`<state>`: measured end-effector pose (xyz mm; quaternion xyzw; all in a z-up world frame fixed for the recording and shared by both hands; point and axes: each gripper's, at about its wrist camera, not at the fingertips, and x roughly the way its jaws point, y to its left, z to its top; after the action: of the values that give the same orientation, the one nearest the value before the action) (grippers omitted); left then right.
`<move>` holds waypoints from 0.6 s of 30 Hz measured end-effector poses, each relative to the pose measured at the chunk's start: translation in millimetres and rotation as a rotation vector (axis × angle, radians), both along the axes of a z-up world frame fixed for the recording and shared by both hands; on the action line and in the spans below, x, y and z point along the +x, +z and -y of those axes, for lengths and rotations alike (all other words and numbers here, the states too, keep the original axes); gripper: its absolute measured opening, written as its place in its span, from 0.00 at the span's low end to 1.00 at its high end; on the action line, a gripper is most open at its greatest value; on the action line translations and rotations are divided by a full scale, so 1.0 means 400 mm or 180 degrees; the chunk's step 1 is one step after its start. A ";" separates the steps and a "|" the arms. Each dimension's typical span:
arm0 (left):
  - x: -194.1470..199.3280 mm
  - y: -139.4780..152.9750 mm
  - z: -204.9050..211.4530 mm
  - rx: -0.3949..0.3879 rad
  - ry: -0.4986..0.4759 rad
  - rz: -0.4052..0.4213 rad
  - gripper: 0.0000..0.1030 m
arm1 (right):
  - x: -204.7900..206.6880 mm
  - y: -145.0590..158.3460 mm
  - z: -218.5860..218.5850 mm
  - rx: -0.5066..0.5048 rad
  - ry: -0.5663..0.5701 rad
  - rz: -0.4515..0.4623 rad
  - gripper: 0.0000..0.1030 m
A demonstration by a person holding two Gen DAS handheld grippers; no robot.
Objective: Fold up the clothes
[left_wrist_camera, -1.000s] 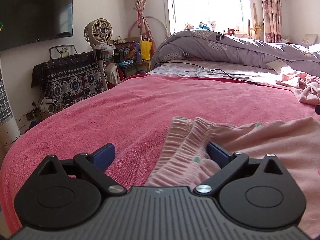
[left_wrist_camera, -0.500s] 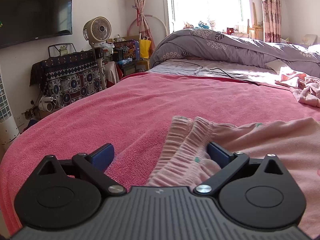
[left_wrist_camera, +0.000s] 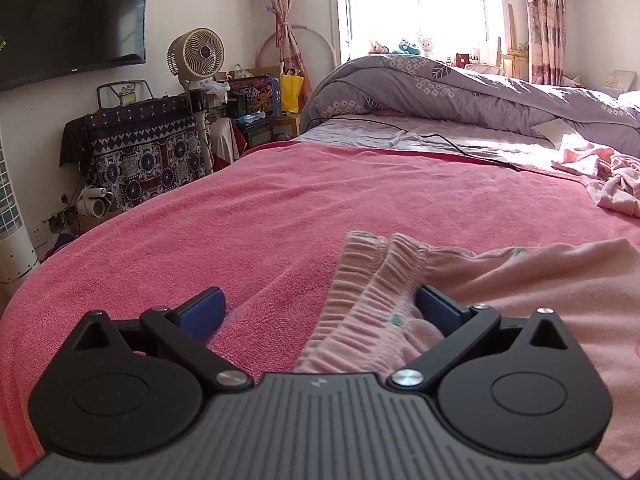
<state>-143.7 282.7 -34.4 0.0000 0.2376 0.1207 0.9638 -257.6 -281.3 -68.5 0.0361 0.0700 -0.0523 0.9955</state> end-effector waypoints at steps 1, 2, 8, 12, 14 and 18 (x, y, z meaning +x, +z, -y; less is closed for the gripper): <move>0.000 0.000 0.001 0.0005 0.0006 0.0000 1.00 | -0.027 0.009 -0.003 0.0060 -0.0029 0.0091 0.95; 0.000 0.000 0.002 0.0010 0.0011 0.0001 1.00 | -0.056 0.018 0.000 0.0100 -0.0080 0.0174 0.95; -0.001 0.000 0.008 0.0040 0.0044 0.0002 1.00 | -0.150 0.032 0.092 0.0213 -0.0842 0.0224 0.95; -0.001 0.000 0.011 0.0059 0.0062 0.0001 1.00 | -0.136 0.017 0.154 0.0129 -0.1131 -0.0142 0.30; -0.001 0.000 0.011 0.0054 0.0060 -0.0003 1.00 | -0.131 0.014 0.178 0.0295 -0.1183 -0.0159 0.28; -0.002 -0.001 0.010 0.0044 0.0058 0.0003 1.00 | -0.104 0.015 0.194 0.0292 -0.1378 -0.0176 0.45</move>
<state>-144.7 278.8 -34.9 0.0045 0.2362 0.1311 0.9628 -299.2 -358.9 -62.6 0.0940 0.0902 -0.2625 0.9561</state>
